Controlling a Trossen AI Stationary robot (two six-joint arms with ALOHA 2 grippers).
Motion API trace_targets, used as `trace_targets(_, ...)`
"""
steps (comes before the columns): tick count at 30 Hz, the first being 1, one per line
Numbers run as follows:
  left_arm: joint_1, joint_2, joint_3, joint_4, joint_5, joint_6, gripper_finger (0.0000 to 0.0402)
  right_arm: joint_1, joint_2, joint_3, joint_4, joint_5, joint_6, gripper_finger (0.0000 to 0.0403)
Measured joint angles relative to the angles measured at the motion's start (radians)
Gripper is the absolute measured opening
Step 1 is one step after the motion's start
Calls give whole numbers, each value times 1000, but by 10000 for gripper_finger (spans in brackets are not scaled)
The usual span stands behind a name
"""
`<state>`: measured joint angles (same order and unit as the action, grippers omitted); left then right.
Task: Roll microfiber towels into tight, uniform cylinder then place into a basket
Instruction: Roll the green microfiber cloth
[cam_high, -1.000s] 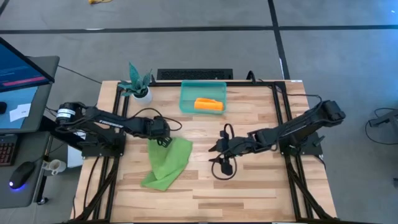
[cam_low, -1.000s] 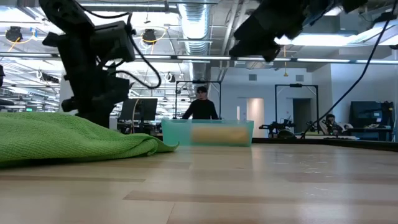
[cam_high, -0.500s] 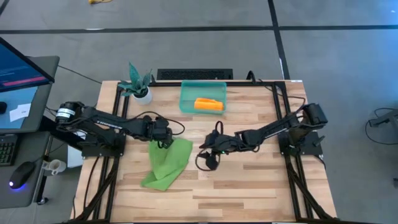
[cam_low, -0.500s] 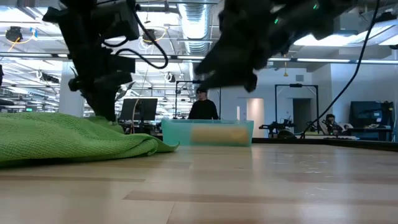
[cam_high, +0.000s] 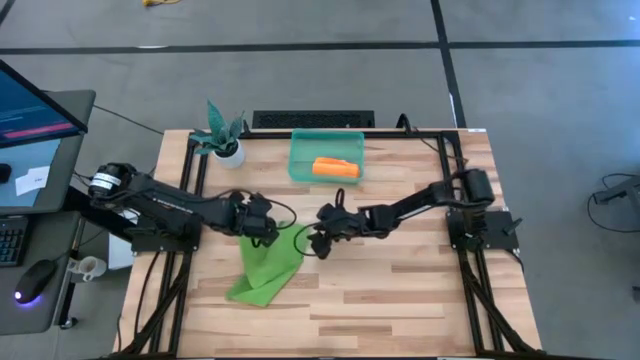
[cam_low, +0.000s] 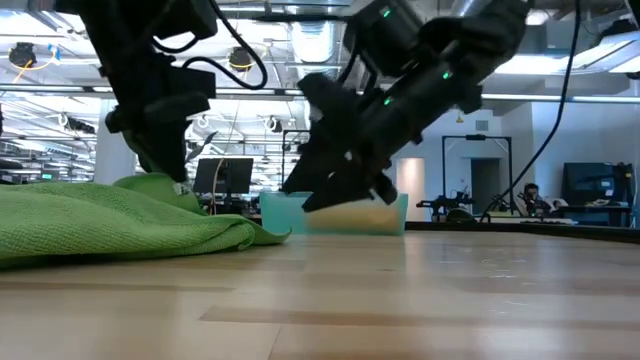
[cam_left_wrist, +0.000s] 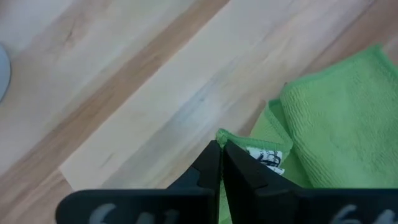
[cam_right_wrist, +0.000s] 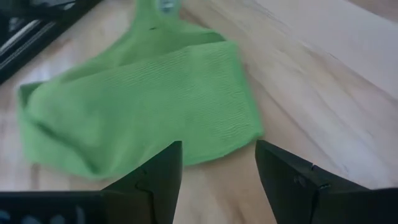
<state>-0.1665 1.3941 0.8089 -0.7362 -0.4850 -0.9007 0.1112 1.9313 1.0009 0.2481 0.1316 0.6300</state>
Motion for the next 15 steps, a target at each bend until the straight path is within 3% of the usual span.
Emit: trace_targets(15, -1, 0, 0, -9, -1, -10, 0, -21, 150, 98, 6, -1, 72, 223)
